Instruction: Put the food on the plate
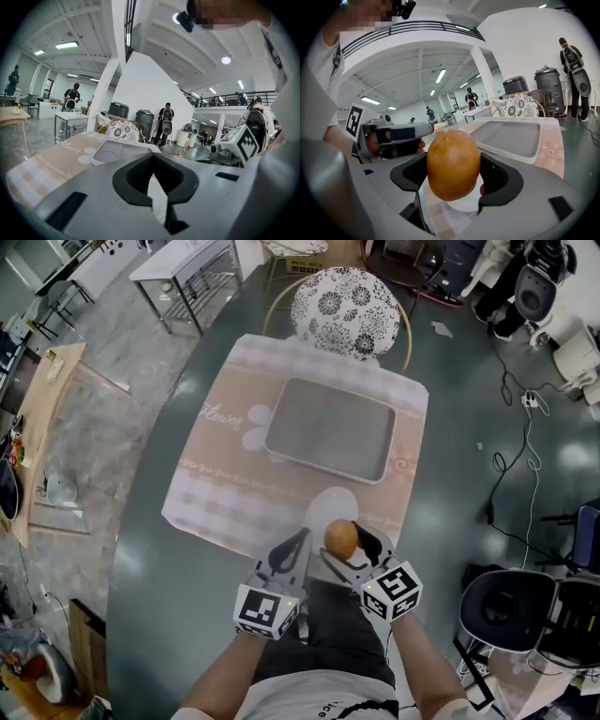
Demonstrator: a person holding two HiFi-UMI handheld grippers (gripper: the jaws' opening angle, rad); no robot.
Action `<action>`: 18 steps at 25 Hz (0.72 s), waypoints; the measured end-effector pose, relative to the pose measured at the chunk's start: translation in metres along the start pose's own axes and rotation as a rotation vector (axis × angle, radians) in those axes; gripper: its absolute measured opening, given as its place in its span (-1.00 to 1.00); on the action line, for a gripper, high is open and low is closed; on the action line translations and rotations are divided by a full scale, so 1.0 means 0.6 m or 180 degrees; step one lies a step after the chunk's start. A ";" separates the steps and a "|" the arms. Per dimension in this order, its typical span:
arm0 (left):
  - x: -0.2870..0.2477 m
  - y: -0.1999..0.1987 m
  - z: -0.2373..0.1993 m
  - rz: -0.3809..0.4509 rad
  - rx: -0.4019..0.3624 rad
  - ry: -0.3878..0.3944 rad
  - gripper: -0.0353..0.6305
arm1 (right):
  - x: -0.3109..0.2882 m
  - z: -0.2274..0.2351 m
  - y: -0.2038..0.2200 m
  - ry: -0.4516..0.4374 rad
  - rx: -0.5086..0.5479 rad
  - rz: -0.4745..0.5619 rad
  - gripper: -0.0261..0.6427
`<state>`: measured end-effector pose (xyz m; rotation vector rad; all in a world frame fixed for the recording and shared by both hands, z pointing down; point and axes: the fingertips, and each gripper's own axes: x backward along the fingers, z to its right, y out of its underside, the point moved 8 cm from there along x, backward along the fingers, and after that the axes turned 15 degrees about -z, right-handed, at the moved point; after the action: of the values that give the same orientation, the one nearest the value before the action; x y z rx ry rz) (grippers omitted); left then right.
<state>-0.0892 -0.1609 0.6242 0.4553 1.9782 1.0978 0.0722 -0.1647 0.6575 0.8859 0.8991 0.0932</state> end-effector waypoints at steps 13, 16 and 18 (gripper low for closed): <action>-0.029 0.033 -0.029 -0.0045 0.0086 -0.0033 -0.88 | -0.079 0.028 0.033 0.0245 0.0296 -0.0468 0.06; -0.035 0.037 -0.033 -0.0057 0.0104 -0.0038 -0.88 | -0.091 0.031 0.041 0.0285 0.0371 -0.0599 0.06; -0.039 0.038 -0.037 -0.0060 0.0115 -0.0047 -0.87 | -0.099 0.032 0.045 0.0323 0.0448 -0.0691 0.06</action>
<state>-0.0940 -0.1750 0.6610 0.4620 1.9883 1.0455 0.0554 -0.1838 0.7207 0.9144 1.1018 -0.1149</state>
